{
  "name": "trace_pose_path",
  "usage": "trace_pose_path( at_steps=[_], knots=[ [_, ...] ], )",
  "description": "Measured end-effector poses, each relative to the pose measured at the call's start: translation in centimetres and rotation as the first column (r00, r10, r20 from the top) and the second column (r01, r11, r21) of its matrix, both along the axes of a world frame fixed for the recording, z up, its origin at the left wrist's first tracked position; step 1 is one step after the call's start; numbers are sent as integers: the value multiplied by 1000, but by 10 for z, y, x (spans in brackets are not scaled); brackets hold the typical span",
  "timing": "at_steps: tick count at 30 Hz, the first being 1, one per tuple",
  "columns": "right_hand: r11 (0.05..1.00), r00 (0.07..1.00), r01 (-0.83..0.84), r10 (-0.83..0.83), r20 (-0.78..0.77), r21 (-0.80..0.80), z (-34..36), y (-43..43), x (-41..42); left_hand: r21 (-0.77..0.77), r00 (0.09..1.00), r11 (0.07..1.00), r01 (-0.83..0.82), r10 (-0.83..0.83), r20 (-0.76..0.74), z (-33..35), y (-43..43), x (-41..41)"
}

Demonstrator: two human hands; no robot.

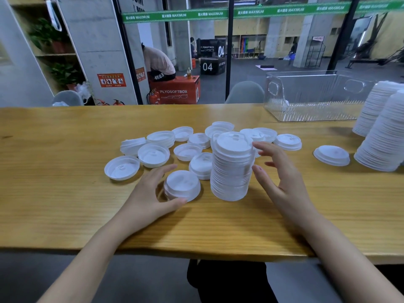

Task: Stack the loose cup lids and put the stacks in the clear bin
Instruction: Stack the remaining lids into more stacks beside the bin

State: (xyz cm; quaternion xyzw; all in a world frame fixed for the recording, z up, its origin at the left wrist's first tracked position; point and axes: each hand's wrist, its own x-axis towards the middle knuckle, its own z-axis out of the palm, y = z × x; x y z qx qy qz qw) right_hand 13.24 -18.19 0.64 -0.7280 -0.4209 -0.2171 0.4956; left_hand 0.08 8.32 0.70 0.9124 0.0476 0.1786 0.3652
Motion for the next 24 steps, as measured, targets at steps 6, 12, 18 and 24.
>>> trace_pose_path(
  at_steps=[6, 12, 18, 24],
  knots=[
    [1000, 1000, 2, -2, -22, 2, 0, 0, 0, -48, 999, 998, -26, 28, 32, -4, 3, 4],
    [1000, 1000, -2, 2, -31, -1, -1, 0, -1, -111, 993, 990, -84, 93, 78, -5, 6, 6],
    [1000, 999, -4, 3, -39, -5, 0, -1, -1, -85, 992, 991, -99, 105, 65, -5, 5, 10],
    [1000, 999, -1, 1, -40, -10, 1, -1, -3, -104, 984, 989, -105, 118, 136, 2, 1, 14]
  ],
)
